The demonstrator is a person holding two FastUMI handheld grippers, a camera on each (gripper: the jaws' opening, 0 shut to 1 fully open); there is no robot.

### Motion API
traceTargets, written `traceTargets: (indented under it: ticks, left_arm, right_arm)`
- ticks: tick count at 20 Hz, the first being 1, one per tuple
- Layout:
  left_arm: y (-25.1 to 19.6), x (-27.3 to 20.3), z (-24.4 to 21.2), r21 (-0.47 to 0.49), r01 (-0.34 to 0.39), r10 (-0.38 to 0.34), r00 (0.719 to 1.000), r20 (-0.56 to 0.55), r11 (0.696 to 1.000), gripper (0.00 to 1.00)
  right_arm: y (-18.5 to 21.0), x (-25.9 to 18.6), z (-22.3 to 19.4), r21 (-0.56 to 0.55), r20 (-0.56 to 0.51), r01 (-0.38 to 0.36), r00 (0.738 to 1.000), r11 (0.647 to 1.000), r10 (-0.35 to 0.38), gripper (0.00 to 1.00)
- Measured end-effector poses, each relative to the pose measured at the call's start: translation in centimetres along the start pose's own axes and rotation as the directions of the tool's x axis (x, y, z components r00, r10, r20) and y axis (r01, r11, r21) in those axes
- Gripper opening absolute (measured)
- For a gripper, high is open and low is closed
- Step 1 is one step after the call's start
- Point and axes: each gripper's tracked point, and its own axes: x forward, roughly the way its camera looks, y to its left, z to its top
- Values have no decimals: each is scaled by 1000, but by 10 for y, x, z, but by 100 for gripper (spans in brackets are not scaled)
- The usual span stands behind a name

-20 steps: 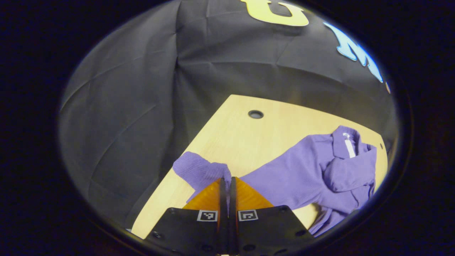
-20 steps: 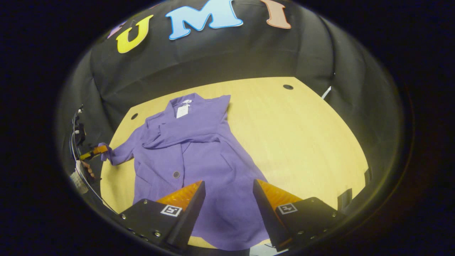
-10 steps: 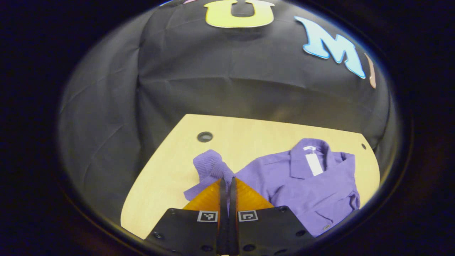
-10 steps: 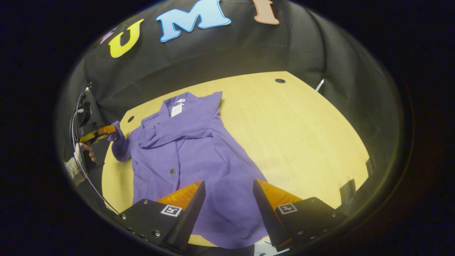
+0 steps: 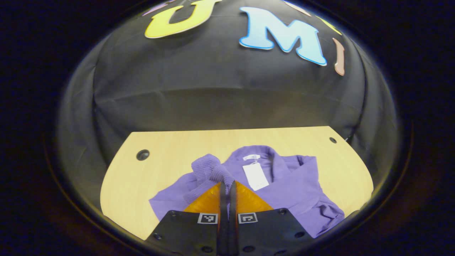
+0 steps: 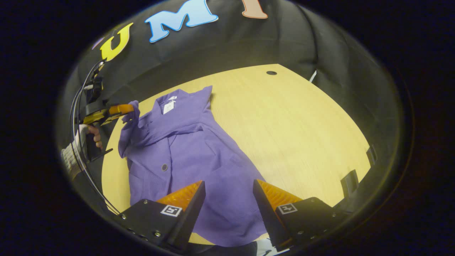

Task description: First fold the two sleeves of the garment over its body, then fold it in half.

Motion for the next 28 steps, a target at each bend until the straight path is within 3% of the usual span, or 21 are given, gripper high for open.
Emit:
traceTargets:
  ticks: [8, 15, 21, 24, 25, 26, 27, 28]
  left_arm:
    - [-92, 25, -18, 55, 139, -136, 989, -56, 989, 6]
    - [-172, 37, -35, 151, 251, -237, 966, -104, 956, 6]
    - [-188, 49, -58, 152, 249, -224, 961, -163, 956, 6]
    - [-187, 48, -69, 100, 268, -244, 948, -205, 958, 8]
    - [-187, 46, -70, 77, 267, -247, 946, -208, 961, 14]
    - [-183, 44, -70, 62, 260, -242, 947, -211, 964, 10]
    - [-184, 40, -72, 44, 266, -250, 943, -218, 963, 35]
    - [-185, 36, -74, 30, 273, -259, 938, -230, 962, 53]
  right_arm:
    - [-9, 9, -14, 15, -51, 0, 999, 1000, 1, 82]
    - [-22, 5, -14, 31, -60, 8, 998, 999, -6, 82]
    - [-26, 10, -20, 39, -85, -3, 996, 999, 6, 82]
    - [-25, 13, -30, 25, -115, -10, 993, 1000, 13, 82]
    - [-24, 15, -33, 21, -124, -13, 992, 1000, 16, 82]
    - [-23, 17, -36, 16, -134, -16, 991, 1000, 18, 82]
    - [-23, 18, -40, 11, -145, -19, 989, 1000, 21, 82]
    - [-23, 19, -43, 6, -155, -21, 988, 1000, 22, 82]
